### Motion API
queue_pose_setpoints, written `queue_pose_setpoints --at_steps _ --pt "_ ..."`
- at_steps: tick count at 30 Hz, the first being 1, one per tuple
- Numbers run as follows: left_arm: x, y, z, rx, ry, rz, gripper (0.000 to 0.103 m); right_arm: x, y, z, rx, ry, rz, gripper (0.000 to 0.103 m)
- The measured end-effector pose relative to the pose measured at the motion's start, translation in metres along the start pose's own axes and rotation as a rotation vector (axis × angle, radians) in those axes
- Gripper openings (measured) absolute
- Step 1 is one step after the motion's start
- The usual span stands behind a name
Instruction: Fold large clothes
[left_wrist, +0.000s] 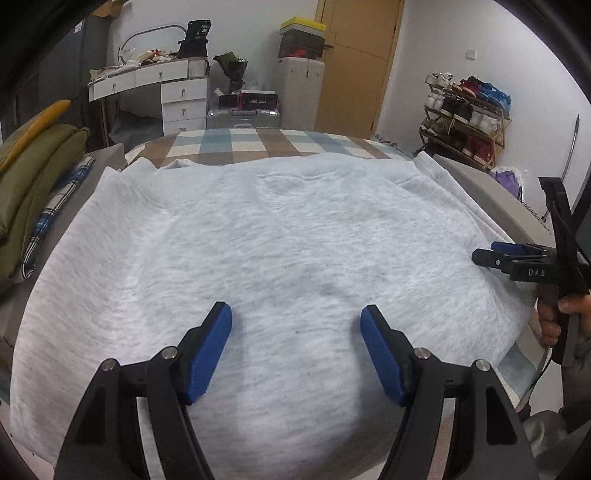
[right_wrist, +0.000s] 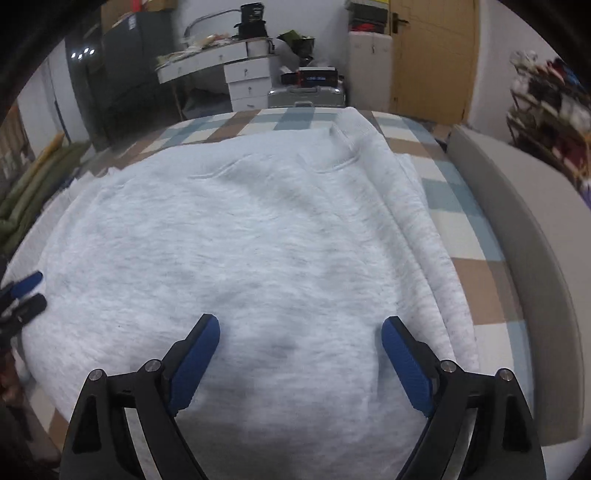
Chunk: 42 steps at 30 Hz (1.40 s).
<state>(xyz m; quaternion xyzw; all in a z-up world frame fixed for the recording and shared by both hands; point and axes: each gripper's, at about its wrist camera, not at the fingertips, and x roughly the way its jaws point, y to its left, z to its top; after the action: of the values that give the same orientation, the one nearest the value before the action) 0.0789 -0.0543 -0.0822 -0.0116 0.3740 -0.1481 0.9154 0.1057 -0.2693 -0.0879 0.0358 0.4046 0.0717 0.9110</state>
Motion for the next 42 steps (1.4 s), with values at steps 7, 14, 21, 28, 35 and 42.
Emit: queue_pose_setpoints --at_steps 7,14,21,28,35,42 --pt "-0.022 -0.011 0.022 -0.041 -0.035 0.026 0.068 -0.021 0.059 0.040 -0.088 -0.071 0.070 0.090" --pt "0.015 -0.008 0.053 -0.002 -0.023 0.148 0.078 0.026 0.129 0.059 -0.187 -0.012 0.155 0.095" --pt "0.044 0.011 0.026 0.000 0.062 0.147 0.083 0.042 0.068 0.029 -0.181 -0.019 -0.005 0.096" --pt "0.035 0.011 0.035 -0.041 0.086 0.145 0.084 0.036 -0.012 0.038 0.051 0.028 -0.123 0.096" --pt "0.031 -0.016 0.091 0.027 -0.035 0.077 0.085 0.023 0.075 0.085 -0.064 -0.083 -0.009 0.096" --pt "0.091 0.005 0.083 0.009 0.169 0.050 0.084 0.096 0.096 0.093 -0.082 0.054 0.047 0.095"
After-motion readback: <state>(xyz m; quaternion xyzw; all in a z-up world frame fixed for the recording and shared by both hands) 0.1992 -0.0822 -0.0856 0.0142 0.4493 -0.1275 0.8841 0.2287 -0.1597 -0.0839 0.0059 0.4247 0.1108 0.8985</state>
